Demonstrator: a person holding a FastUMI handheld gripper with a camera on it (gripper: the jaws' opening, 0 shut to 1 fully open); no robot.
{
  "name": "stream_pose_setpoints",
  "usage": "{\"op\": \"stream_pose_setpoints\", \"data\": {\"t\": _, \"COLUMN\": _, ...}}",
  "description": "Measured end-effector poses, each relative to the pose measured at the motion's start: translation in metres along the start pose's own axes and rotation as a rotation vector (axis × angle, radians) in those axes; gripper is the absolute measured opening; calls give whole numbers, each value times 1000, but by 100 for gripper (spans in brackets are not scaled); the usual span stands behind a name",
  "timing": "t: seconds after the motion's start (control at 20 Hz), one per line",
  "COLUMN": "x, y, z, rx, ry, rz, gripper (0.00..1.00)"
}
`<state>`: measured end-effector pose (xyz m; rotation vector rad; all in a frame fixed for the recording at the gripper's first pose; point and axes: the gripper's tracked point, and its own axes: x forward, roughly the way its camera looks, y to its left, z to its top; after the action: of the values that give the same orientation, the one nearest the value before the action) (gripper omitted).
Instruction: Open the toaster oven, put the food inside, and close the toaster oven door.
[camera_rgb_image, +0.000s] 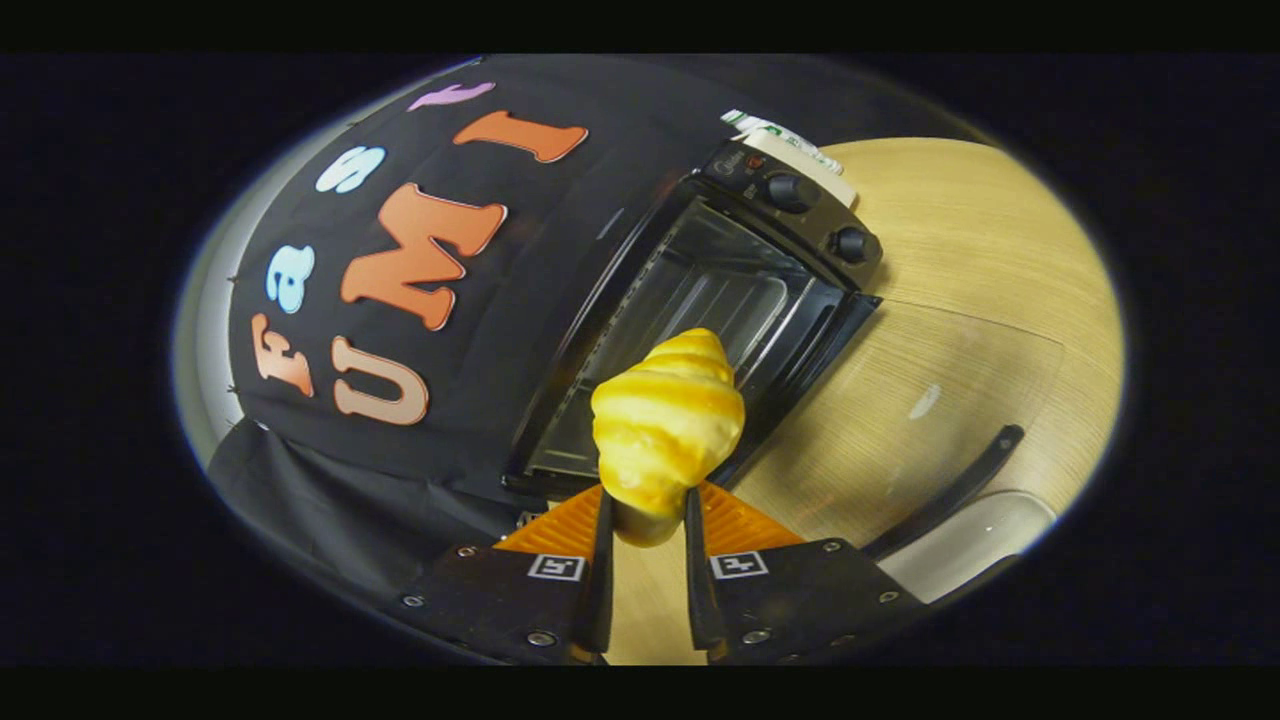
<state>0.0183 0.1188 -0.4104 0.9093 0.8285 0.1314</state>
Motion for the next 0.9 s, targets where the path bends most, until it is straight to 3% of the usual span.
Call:
{"op": "stream_pose_setpoints", "data": {"t": 0.6, "x": 69, "y": 7, "z": 17, "rx": 87, "ry": -30, "rz": 15, "gripper": 31}}
{"op": "stream_pose_setpoints", "data": {"t": 0.7, "x": 74, "y": 9, "z": 17, "rx": 100, "ry": -34, "rz": 22, "gripper": 37}}
{"op": "stream_pose_setpoints", "data": {"t": 0.9, "x": 76, "y": 8, "z": 17, "rx": 85, "ry": -46, "rz": 30, "gripper": 62}}
